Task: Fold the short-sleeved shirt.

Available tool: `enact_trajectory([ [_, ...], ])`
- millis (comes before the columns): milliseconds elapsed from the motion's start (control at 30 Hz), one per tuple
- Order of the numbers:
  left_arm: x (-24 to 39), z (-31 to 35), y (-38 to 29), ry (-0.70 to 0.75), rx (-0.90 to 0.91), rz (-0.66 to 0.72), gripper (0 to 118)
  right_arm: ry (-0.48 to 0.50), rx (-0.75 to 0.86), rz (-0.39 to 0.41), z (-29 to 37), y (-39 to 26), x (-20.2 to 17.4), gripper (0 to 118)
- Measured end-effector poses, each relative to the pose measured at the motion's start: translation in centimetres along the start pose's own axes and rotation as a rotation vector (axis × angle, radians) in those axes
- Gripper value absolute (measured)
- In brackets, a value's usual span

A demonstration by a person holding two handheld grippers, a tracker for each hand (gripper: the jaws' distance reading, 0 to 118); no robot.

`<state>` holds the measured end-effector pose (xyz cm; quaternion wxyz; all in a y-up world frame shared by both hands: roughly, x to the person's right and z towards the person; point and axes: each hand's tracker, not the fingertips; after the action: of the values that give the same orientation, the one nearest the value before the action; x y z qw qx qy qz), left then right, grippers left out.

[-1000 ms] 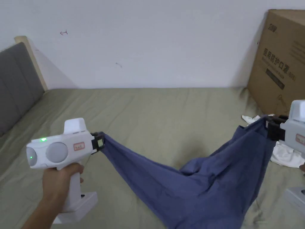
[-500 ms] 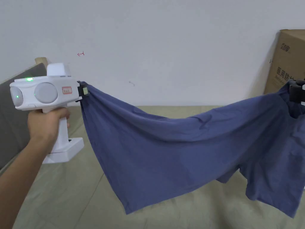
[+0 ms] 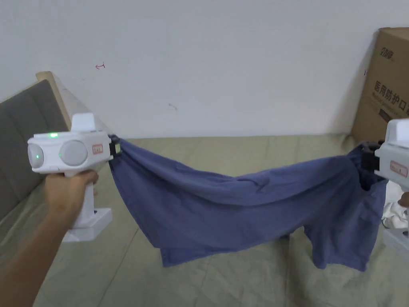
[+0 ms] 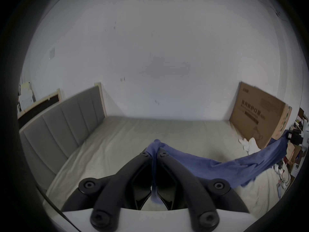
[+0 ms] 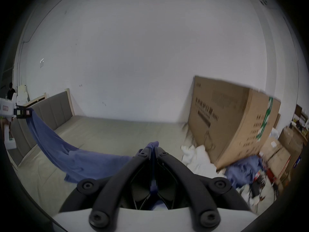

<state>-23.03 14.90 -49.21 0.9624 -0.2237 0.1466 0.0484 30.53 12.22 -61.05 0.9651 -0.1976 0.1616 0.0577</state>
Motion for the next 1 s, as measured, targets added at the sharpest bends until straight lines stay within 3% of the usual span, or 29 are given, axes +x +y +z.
enact_trajectory([
  [167, -0.3, -0.6, -9.8, -0.004, -0.161, 0.017, 2, 0.02, -0.133, -0.077, 0.2, -9.2, -0.6, 2],
  [267, -0.8, 0.1, -16.0, 0.005, -0.271, 0.043, 2, 0.027, -0.2, -0.068, 2.1, -14.6, -1.3, 2],
  [500, -2.9, 4.0, -27.9, 0.044, -0.465, 0.079, 2, 0.032, -0.357, -0.19, 7.1, -26.4, -0.5, 2],
  [567, -3.9, 5.2, -30.0, 0.033, -0.483, 0.111, 2, 0.033, -0.38, -0.25, 9.1, -28.4, -0.4, 2],
  [800, -5.6, 11.5, -33.7, 0.062, -0.513, 0.137, 2, 0.038, -0.389, -0.323, 16.6, -31.3, -0.6, 2],
  [1000, -6.2, 16.0, -35.1, 0.066, -0.523, 0.137, 2, 0.025, -0.437, -0.337, 20.7, -32.8, -0.6, 2],
])
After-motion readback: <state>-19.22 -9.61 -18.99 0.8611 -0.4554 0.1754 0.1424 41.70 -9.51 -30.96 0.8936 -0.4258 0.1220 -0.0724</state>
